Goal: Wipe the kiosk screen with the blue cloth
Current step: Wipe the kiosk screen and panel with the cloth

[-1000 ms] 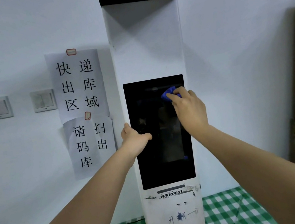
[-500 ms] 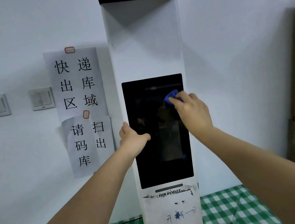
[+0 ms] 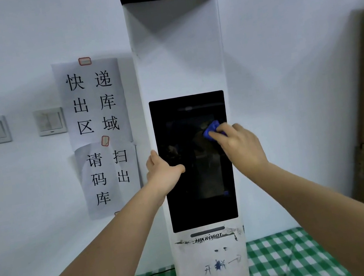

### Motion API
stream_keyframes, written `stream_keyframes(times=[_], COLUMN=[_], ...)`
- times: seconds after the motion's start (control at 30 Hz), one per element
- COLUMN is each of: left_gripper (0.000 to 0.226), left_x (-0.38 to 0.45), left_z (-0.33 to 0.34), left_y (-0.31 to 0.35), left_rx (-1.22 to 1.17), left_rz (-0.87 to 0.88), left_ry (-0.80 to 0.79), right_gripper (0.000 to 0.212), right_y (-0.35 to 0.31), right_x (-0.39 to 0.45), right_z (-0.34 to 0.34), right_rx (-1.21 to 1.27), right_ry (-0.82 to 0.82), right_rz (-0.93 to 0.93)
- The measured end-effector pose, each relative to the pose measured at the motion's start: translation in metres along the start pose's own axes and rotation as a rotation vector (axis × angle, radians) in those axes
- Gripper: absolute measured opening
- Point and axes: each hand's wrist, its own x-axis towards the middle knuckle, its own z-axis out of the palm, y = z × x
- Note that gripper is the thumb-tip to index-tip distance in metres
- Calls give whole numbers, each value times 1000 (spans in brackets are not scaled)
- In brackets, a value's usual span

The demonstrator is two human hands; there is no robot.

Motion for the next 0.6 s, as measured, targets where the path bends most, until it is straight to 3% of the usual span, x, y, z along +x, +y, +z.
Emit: stream_keyframes(times=[0.13, 0.37, 0.6], left_gripper=[91, 90, 90], left_x=[0, -1, 0], left_z=[2, 1, 2], left_y=[0, 0, -3], left_rx=[-2, 7, 15], left_rz=[-3, 2, 15], left_ry=[10, 3, 17], right_gripper=[59, 52, 62], right_y=[14, 11, 16], right_x=[-3, 17, -10], right_z=[-8, 0, -2], right_rx=[-55, 15, -12], right_ry=[-69, 59, -12], right_rz=[-212, 155, -13])
